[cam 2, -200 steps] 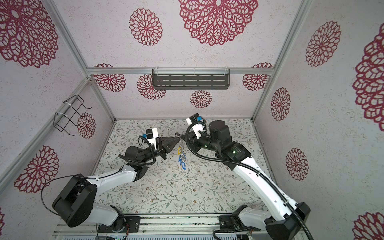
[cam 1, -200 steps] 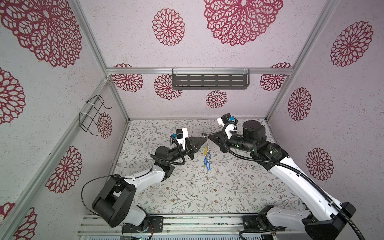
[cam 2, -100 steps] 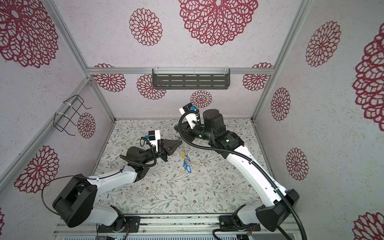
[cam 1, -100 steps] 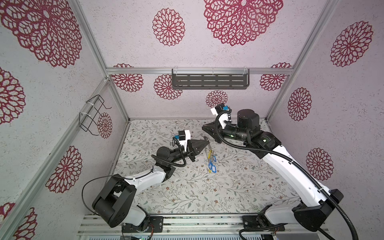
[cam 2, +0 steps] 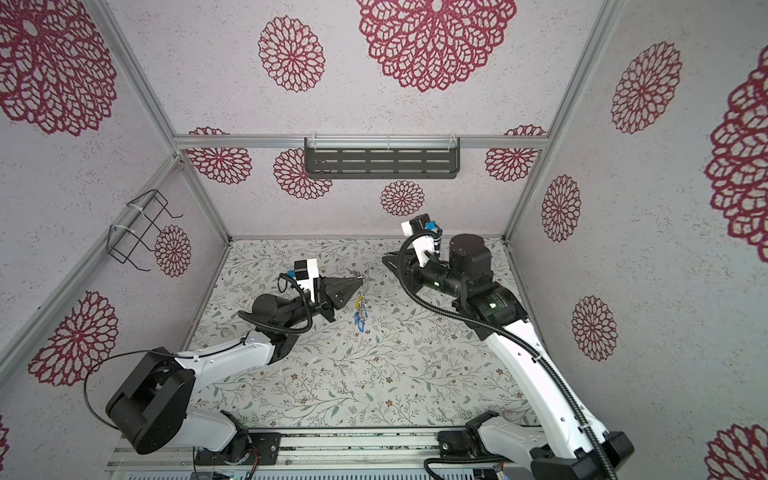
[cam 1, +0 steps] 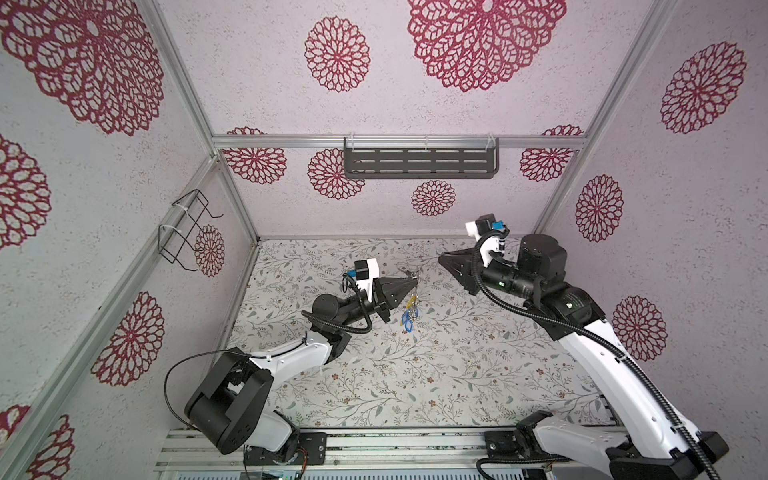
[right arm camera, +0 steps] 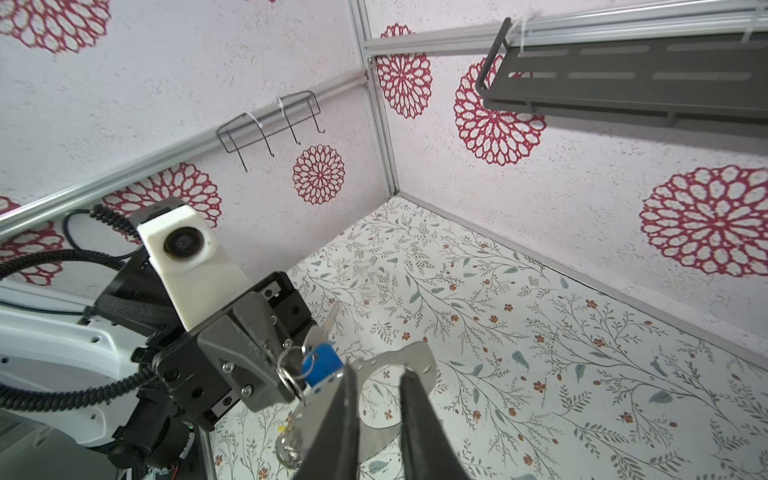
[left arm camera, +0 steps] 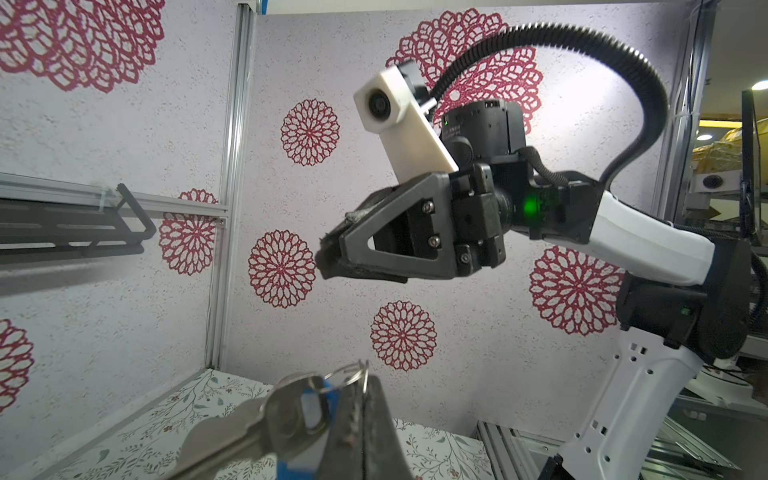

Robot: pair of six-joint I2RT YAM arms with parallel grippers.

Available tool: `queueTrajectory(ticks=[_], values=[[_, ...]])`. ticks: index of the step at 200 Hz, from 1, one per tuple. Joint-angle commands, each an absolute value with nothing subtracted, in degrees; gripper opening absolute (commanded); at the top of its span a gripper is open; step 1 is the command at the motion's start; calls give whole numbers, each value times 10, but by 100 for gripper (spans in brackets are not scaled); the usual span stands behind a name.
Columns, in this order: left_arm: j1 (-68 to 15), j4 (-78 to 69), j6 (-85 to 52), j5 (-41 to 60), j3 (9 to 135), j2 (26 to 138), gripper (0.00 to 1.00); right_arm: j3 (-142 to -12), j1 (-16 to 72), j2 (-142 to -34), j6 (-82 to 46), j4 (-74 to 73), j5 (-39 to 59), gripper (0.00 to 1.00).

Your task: Remove the keys from the keyring

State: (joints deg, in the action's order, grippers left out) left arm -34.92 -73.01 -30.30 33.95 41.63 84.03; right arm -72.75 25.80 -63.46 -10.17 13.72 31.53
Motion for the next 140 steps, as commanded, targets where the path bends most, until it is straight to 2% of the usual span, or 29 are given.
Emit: queueTrajectory(ticks=[1,54,115,140], values=[[-346,-767,-333,304,430,841,0,-665,250,-638,-194,-17,428,16],[-345,-766,-374,271,430,834,0,-609,250,-663,-316,-213,500,20],[-346,-717,-390,249,442,821,0,-615,254,-675,-335,-247,512,21],[-346,-717,-392,248,442,816,0,-628,261,-689,-329,-237,515,26]])
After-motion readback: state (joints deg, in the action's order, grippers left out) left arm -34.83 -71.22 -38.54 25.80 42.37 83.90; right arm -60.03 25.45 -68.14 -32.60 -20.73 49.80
